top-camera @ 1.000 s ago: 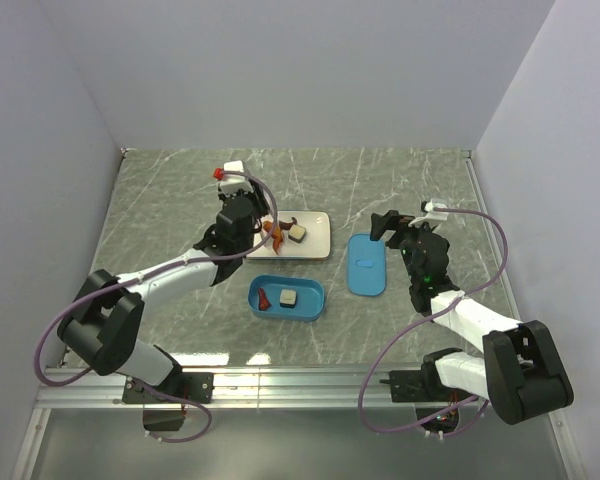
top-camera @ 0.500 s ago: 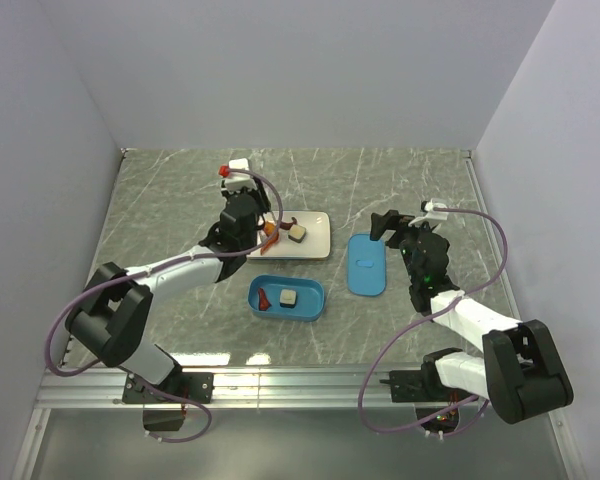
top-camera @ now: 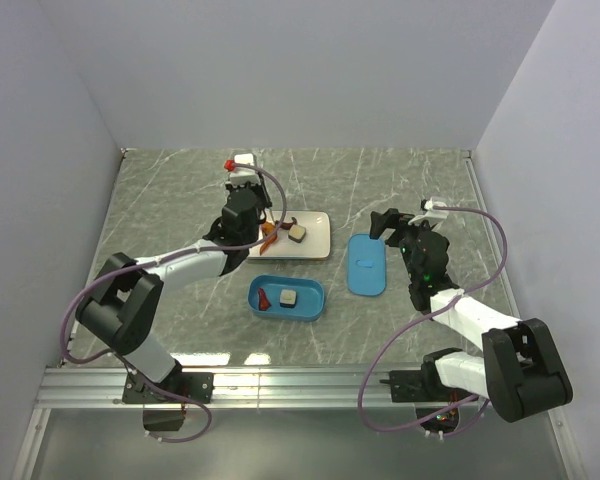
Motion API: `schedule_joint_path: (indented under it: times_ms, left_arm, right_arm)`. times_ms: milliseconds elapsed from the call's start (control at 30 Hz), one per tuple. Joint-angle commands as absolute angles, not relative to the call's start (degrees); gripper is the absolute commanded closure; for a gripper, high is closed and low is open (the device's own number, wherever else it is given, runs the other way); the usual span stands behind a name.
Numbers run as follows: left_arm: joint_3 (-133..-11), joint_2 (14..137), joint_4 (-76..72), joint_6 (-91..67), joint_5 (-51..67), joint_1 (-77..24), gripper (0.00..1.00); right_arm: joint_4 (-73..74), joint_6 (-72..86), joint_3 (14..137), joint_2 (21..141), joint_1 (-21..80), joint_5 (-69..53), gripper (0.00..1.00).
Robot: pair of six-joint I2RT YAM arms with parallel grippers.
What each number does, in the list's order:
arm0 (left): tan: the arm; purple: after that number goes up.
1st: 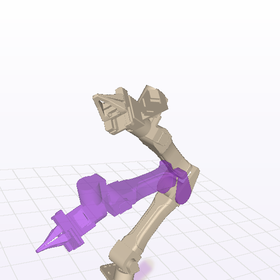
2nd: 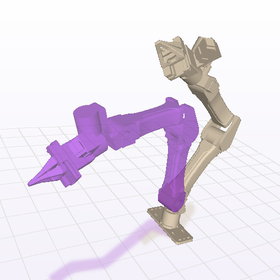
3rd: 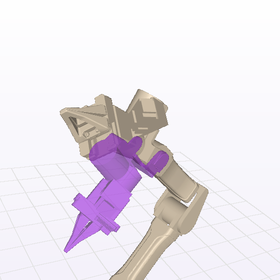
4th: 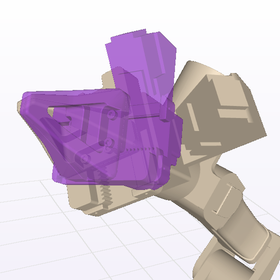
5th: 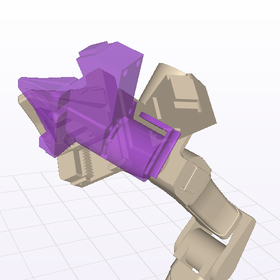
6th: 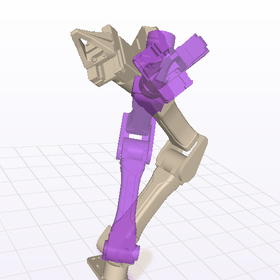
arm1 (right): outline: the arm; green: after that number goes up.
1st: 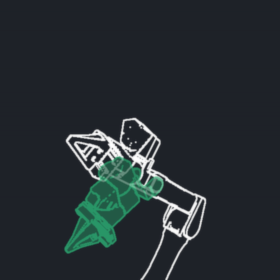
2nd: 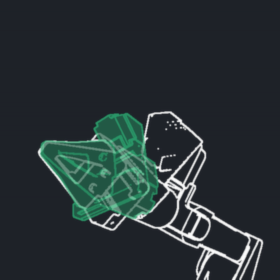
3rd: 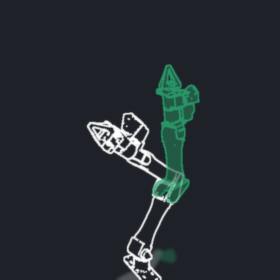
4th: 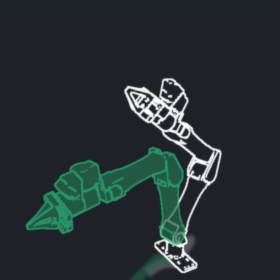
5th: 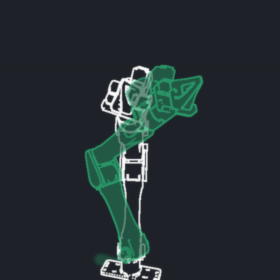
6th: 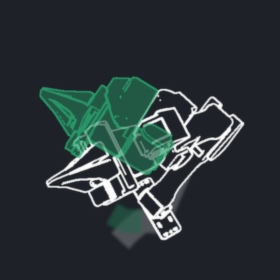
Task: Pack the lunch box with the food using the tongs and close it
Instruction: Pick up the food using the clamp
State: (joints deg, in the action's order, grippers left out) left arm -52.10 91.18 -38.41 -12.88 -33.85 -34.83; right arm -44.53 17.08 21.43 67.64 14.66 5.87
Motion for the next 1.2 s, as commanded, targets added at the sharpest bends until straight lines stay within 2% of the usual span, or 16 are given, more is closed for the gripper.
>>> schedule_joint_path:
  times_ms: [0, 67, 267, 633, 1167]
  left_arm:
    - [-55.3, 91.9, -41.0, -11.6, -30.8, -34.3, 0.73]
    - [-55.5, 91.8, -40.6, -11.6, -30.3, -34.3, 0.82]
    - [-53.8, 87.6, -38.8, -12.0, -28.7, -34.3, 0.88]
    - [-50.4, 79.2, -35.6, -9.8, -25.8, -35.2, 0.90]
    - [-48.2, 71.7, -32.3, -5.9, -30.7, -41.6, 0.91]
  right_arm:
    - [-47.0, 16.5, 23.5, 67.5, 14.8, 5.5, 0.02]
    - [-47.0, 16.5, 23.5, 67.6, 14.9, 5.5, 0.02]
    - [-47.1, 16.5, 23.5, 67.5, 14.8, 5.5, 0.02]
    - [-47.0, 16.6, 23.5, 67.6, 14.9, 5.7, 0.02]
    - [-47.2, 16.8, 23.2, 67.5, 14.8, 5.8, 0.02]
